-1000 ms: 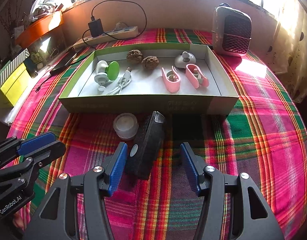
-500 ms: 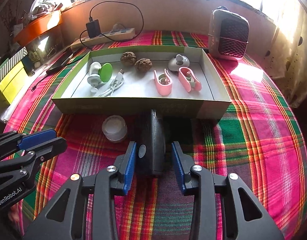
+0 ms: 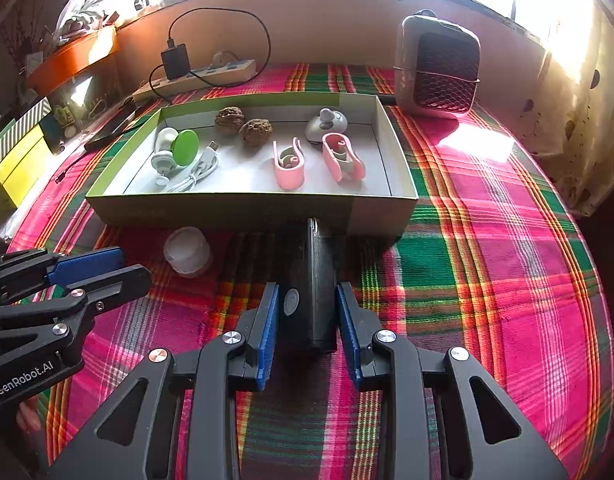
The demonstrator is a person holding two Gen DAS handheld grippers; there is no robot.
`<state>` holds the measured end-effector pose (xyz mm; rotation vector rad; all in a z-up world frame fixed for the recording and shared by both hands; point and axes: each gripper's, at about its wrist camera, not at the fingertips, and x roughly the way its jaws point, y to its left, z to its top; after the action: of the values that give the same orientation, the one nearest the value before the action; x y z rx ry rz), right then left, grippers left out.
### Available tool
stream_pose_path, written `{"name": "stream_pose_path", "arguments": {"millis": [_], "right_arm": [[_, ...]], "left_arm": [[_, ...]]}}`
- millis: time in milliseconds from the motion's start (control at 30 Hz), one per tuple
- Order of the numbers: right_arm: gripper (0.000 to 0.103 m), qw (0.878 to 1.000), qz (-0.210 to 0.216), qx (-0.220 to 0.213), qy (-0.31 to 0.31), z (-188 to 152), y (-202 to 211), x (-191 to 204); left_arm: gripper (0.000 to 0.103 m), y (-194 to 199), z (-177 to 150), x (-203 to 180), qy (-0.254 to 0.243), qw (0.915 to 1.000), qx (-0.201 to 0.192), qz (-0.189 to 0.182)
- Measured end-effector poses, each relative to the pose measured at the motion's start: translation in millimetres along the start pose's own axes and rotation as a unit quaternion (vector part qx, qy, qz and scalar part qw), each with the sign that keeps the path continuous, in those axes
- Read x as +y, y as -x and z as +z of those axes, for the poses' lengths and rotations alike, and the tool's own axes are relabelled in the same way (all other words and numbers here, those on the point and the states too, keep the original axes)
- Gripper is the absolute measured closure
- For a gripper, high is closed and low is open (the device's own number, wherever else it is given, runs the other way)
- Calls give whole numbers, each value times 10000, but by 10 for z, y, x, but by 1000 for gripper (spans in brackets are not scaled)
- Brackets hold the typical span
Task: Organize objects
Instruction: 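Lower the left gripper onto the white round jar while the right gripper lowers onto the black power bank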
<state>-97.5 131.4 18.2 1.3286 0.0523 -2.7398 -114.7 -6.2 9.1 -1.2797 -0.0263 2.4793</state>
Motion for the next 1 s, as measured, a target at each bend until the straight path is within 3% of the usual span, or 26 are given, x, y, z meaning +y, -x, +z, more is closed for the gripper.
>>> {"name": "stream_pose_path", "arguments": {"millis": [1000], "right_arm": [[73,9999,-127,-51,-12,-3,14,-468]], "left_arm": [[71,-288,220,-298,-72,9996,-41,276]]}}
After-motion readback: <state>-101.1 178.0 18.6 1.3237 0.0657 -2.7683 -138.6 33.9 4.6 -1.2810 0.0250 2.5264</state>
